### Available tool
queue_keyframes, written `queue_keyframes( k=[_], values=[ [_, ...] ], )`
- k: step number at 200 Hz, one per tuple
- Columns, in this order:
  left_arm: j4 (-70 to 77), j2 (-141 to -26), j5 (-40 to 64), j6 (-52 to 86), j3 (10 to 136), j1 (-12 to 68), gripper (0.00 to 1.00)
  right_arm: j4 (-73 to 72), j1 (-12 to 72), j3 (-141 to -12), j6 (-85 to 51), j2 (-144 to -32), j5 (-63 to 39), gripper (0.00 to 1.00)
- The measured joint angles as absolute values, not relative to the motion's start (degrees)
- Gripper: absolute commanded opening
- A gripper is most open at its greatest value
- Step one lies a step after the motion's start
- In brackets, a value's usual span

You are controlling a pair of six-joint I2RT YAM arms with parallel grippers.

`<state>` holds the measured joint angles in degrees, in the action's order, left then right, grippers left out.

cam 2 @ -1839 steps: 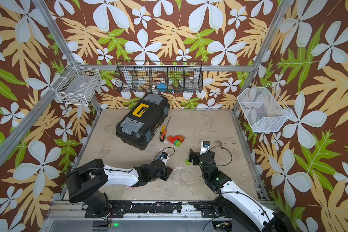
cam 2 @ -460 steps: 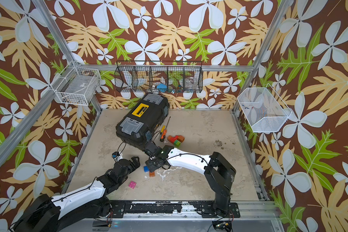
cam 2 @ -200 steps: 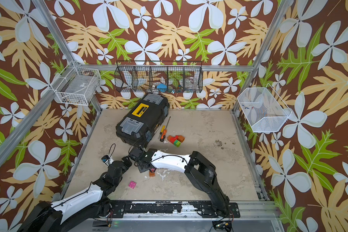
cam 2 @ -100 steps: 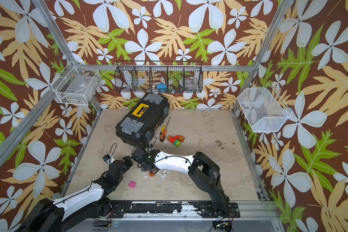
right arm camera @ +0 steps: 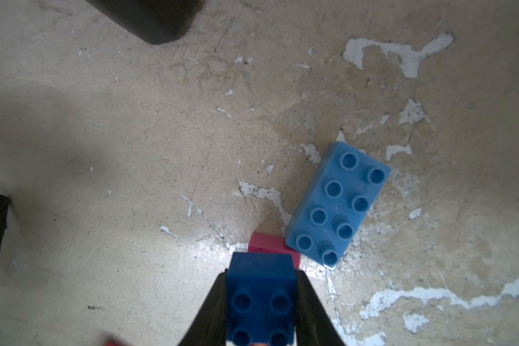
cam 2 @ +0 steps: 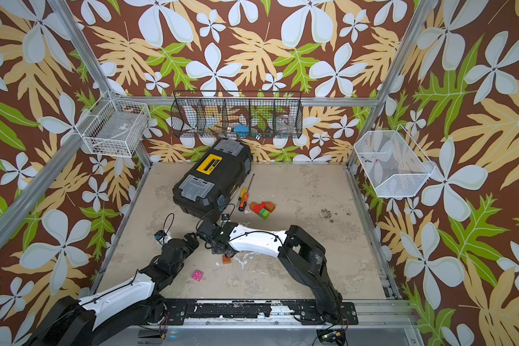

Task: Assemble the letter h with lego
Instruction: Assemble the lego brick with the lego brick, then pick up the lego brick from the center of the board.

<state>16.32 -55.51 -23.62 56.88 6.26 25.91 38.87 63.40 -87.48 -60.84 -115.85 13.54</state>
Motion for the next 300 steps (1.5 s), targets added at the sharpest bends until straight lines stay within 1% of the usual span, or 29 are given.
queue_keyframes(
  k=[76,144,175,183,202,247,300],
  values=[
    [16.93,-55.51,-22.41,56.88,6.07,25.91,0.97,39.4,63.4,-86.21,-62.04,-115.52,13.08,0.25],
    [18.24,-56.23,-22.13,56.84,5.93,25.91,0.97,39.13,63.4,-88.2,-62.96,-118.61,13.45,0.25],
    [18.26,-56.23,-21.98,56.84,5.93,25.91,0.97,39.11,63.37,-88.64,-62.94,-119.13,13.63,0.23],
    [18.26,-56.25,-21.98,56.84,5.93,25.91,0.97,39.18,63.37,-88.95,-62.92,-119.46,13.76,0.19],
    [18.31,-56.34,-21.98,56.84,5.93,25.91,0.97,39.81,63.24,-90.04,-62.72,-121.14,14.06,0.16],
    [18.35,-56.55,-21.78,56.66,6.07,25.91,0.97,34.22,62.54,-90.17,-61.41,-123.48,15.55,0.13],
    [18.2,-56.4,-21.76,56.66,6.09,25.91,0.98,34.39,62.02,-91.13,-59.46,-122.89,14.06,0.12]
  ],
)
